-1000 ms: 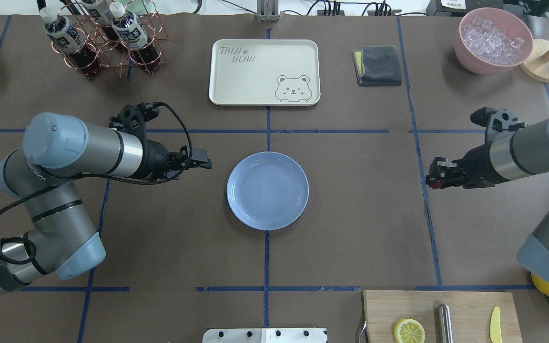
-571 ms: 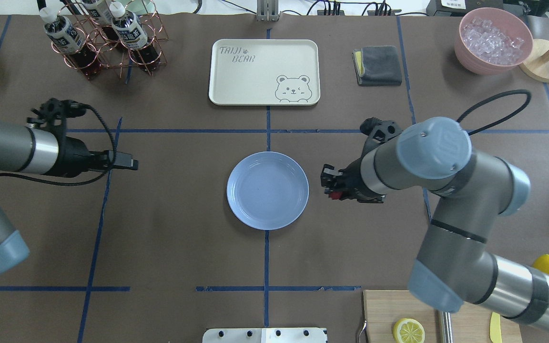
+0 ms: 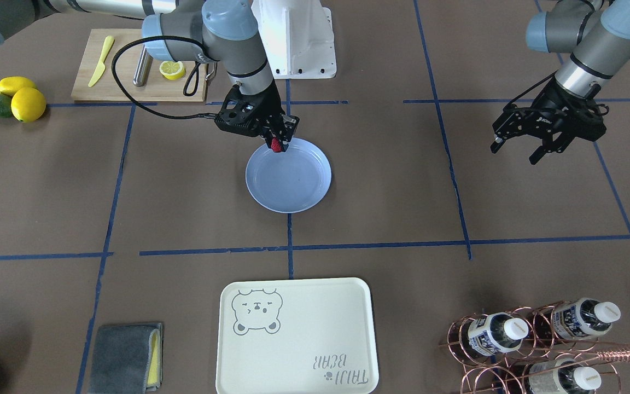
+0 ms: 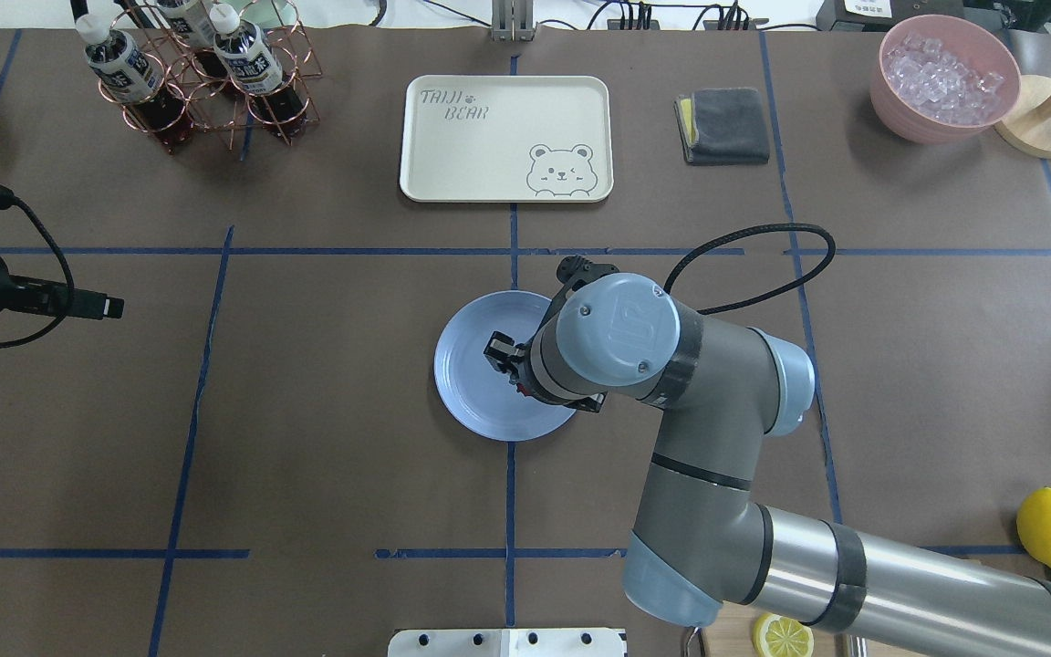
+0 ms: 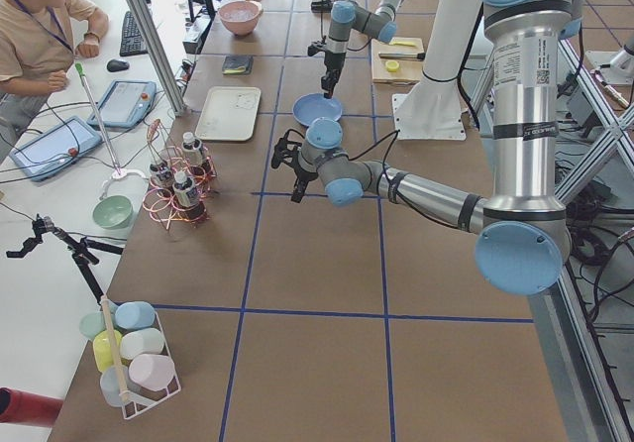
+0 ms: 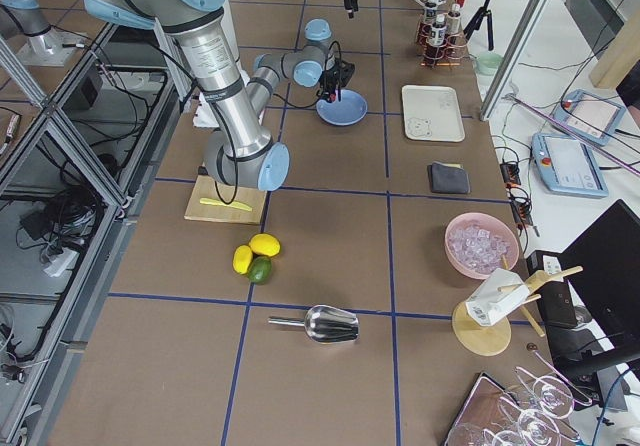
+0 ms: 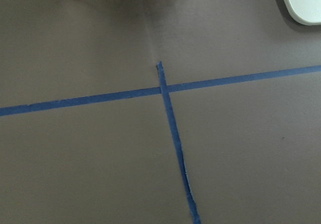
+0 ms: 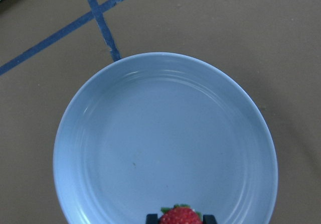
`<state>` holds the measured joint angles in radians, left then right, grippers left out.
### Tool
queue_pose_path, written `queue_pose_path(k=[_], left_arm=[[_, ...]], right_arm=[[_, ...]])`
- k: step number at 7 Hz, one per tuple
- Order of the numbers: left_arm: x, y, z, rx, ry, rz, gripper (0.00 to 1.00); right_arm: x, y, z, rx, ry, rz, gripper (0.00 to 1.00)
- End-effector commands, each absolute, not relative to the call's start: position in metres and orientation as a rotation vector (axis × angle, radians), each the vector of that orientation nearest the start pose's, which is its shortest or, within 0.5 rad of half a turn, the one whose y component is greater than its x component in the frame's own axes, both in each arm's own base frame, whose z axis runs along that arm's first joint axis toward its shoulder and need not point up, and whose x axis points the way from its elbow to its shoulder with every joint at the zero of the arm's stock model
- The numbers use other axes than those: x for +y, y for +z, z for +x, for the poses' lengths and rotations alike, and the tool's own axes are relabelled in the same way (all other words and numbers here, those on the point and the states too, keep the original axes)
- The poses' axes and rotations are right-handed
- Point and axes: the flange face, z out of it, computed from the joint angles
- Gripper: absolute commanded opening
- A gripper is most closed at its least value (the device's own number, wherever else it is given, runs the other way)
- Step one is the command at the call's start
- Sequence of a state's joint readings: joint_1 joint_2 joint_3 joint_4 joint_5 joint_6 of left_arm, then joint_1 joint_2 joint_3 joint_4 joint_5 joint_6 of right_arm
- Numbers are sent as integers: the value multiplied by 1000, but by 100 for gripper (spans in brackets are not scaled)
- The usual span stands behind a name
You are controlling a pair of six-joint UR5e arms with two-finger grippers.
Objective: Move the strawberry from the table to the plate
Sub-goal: 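Lower the strawberry onto the plate and open the right gripper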
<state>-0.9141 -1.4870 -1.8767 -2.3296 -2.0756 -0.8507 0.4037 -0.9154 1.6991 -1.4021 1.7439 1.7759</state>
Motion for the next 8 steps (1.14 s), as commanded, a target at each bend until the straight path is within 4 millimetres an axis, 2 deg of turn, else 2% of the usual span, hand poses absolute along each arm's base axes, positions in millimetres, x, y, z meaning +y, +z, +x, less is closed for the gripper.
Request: queue_pose_path(k=[1, 2, 4, 8], left_arm=[[-428, 466, 219, 989, 75, 385, 99], [-428, 465, 219, 992, 70, 384, 99], [-428, 465, 219, 991, 67, 386, 99], [-428, 466, 219, 990, 64, 383, 99]], right_arm=[[-384, 200, -604, -931, 499, -41, 0], [-385, 201, -606, -930, 499, -41, 0], [-388, 214, -616, -899, 502, -43, 0], [-389, 208, -617, -906, 496, -38, 0]])
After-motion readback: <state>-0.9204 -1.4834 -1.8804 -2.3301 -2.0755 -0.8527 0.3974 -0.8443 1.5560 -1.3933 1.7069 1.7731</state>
